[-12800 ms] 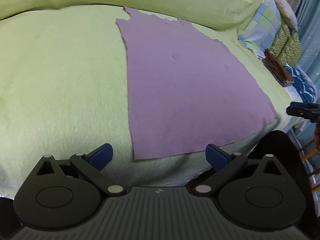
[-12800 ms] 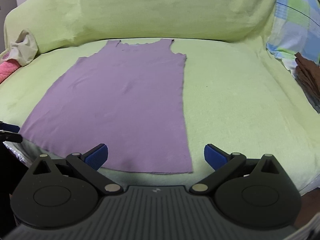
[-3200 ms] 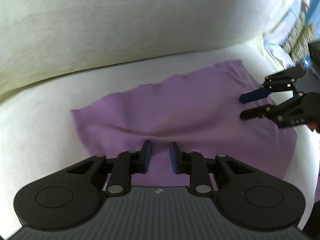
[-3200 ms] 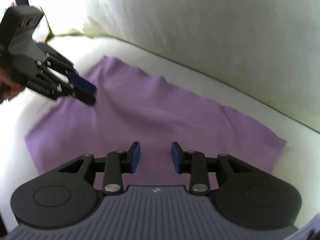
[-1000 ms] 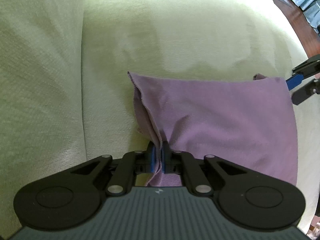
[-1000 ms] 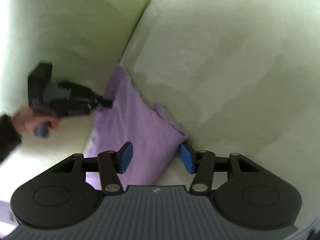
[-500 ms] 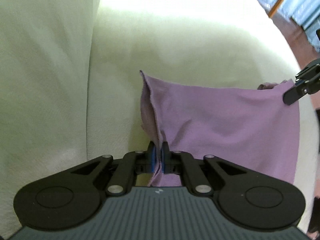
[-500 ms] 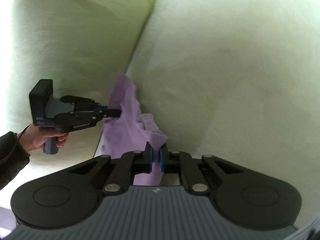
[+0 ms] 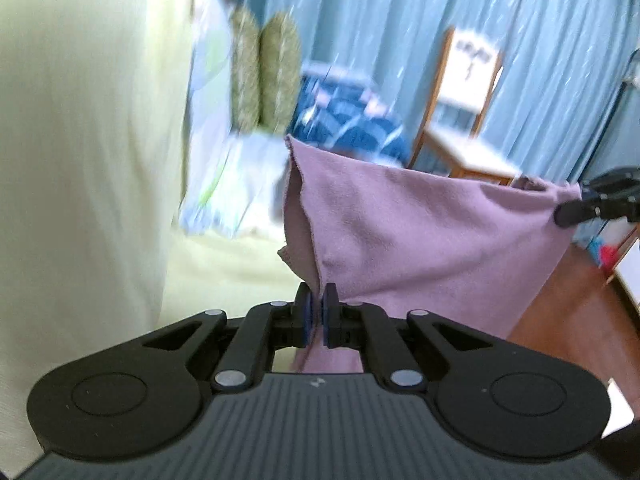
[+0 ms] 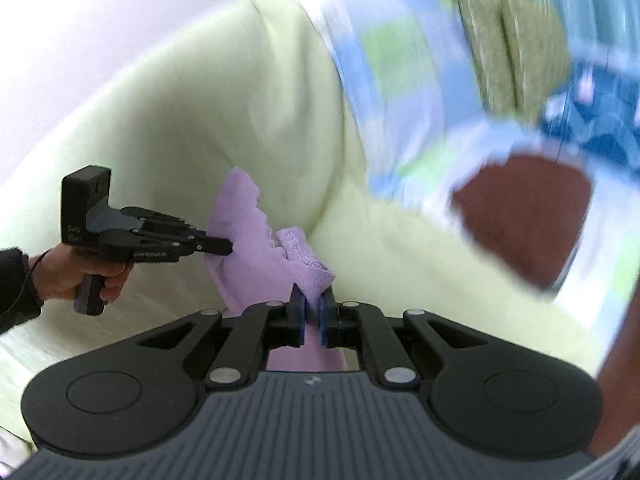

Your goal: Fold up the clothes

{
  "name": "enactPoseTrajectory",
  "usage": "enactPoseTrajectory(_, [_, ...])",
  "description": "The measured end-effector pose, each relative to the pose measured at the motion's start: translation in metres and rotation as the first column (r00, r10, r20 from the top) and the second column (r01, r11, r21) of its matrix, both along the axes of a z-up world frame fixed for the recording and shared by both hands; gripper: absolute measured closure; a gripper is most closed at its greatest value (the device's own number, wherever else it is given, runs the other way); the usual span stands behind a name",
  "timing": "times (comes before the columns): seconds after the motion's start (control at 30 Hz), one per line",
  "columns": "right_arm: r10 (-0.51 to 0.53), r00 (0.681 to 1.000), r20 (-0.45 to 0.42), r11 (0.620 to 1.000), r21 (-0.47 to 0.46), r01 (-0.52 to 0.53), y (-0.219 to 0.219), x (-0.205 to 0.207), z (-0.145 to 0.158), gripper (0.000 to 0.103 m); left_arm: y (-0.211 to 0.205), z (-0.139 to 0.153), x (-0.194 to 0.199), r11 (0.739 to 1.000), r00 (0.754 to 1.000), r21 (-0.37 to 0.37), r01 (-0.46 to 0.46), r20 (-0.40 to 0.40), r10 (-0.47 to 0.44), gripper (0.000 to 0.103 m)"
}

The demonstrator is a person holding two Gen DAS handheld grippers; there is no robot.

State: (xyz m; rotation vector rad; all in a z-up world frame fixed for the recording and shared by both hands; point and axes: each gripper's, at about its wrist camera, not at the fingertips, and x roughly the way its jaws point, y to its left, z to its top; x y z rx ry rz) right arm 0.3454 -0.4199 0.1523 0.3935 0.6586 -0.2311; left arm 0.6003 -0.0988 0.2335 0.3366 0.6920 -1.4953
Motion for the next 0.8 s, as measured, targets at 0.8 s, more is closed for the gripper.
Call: enactPoseTrajectory(0.8, [0.440,0.865,-0.242,0.896,0.179,-0.406,0.289,-0.086,-0.170,0.098,0.240,-0.179,-0.170,0.943,0.981,0.296,-0.151,-0.070,0.179,0.101])
